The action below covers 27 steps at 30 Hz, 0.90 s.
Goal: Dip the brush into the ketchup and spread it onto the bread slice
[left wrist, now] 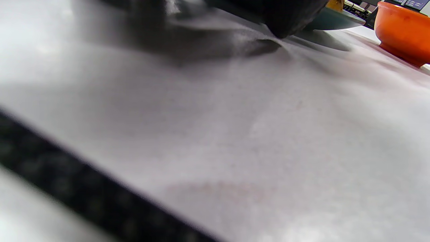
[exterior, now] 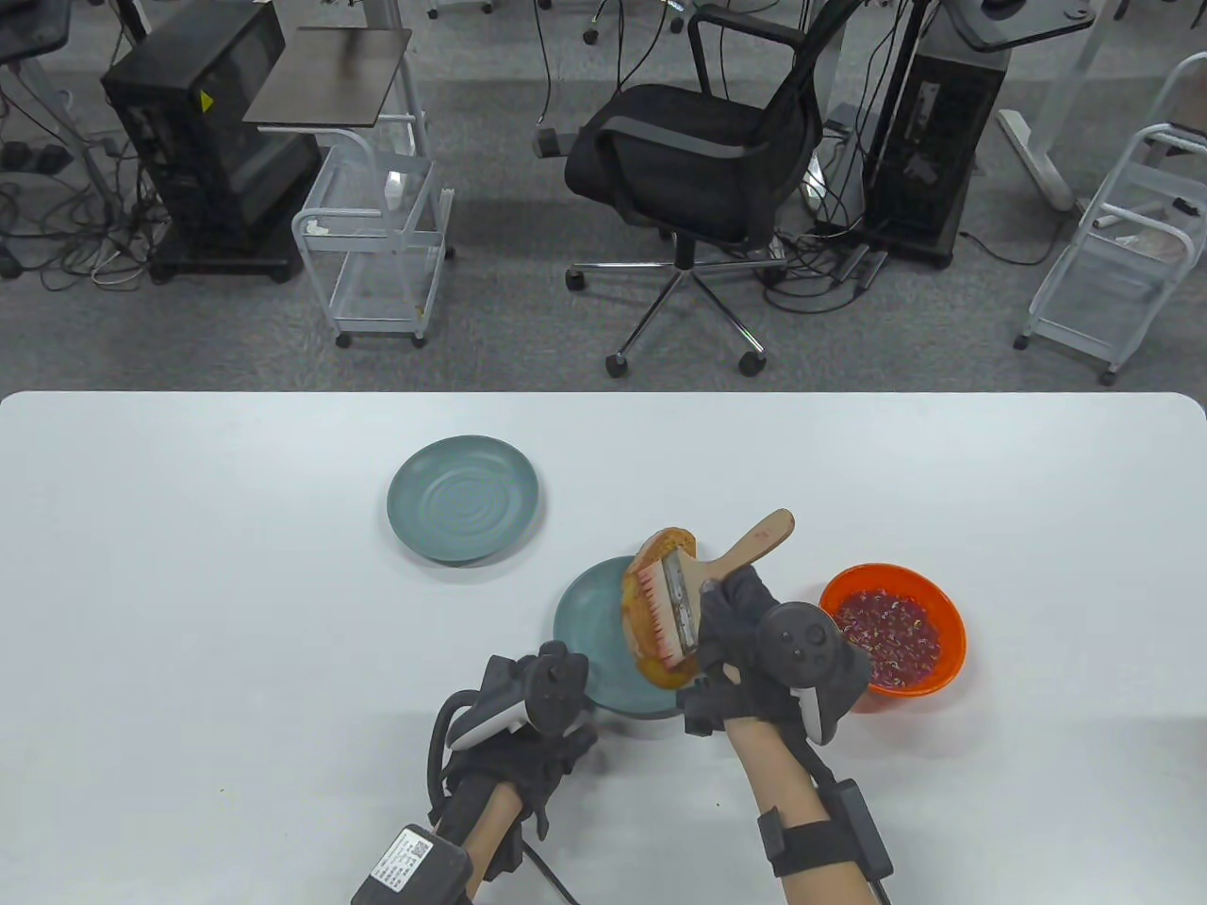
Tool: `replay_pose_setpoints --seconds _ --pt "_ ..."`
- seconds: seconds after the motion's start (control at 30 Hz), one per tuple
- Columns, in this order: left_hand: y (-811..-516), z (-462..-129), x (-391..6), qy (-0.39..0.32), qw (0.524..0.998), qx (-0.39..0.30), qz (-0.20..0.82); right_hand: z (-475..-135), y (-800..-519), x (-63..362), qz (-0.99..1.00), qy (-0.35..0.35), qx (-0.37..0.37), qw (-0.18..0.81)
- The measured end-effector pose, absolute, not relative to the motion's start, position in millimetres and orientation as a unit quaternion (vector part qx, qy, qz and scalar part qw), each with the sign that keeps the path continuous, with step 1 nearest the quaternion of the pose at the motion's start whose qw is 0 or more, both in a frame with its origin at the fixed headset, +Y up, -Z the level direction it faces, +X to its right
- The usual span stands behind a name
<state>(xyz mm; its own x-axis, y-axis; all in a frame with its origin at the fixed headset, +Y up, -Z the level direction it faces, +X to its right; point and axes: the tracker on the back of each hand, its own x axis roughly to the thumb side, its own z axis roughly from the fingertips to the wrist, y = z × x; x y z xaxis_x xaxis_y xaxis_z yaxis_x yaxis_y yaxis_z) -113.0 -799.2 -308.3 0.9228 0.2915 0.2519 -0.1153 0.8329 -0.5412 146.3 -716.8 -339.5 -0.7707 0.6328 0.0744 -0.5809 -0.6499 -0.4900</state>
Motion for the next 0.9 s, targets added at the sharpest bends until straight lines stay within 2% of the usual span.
replay_pose_setpoints --seconds 0.07,0.13,0.23,0.3,0.47,0.57,0.67,0.8,0.9 --pt "-799.2 -308.3 -112.8 -0.164 0.943 -0.268 0.107 -336.1 -710.2 151.1 0.909 -0.288 -0.039 0.3" --pt "-799.2 -308.3 -112.6 -0.164 0.943 -0.268 0.106 -334.3 -709.3 151.4 0.902 -0.288 -0.037 0.321" --pt "-799.1 -308.0 -112.5 -0.163 0.944 -0.268 0.105 -336.6 -719.0 144.4 0.871 -0.238 -0.047 0.427" --pt "-799.2 -307.9 -112.7 -0.163 0.944 -0.267 0.106 -338.5 -724.7 138.6 0.867 -0.215 -0.051 0.447" --pt "-799.3 -307.9 -112.8 -0.164 0.943 -0.268 0.109 -337.9 -719.1 139.1 0.901 -0.254 -0.031 0.351" --pt "-799.3 -307.7 -112.2 -0.164 0.944 -0.268 0.105 -331.0 -704.3 140.5 0.915 -0.327 0.008 0.237" --pt "-799.1 -307.7 -112.0 -0.163 0.944 -0.268 0.105 -331.1 -702.2 132.6 0.906 -0.316 0.02 0.279" --pt "-799.3 -307.6 -112.3 -0.164 0.943 -0.269 0.107 -338.3 -711.9 111.5 0.904 -0.238 0.004 0.355" --pt "-799.3 -307.9 -112.5 -0.164 0.942 -0.27 0.109 -340.1 -711.9 107.4 0.917 -0.249 0.002 0.311"
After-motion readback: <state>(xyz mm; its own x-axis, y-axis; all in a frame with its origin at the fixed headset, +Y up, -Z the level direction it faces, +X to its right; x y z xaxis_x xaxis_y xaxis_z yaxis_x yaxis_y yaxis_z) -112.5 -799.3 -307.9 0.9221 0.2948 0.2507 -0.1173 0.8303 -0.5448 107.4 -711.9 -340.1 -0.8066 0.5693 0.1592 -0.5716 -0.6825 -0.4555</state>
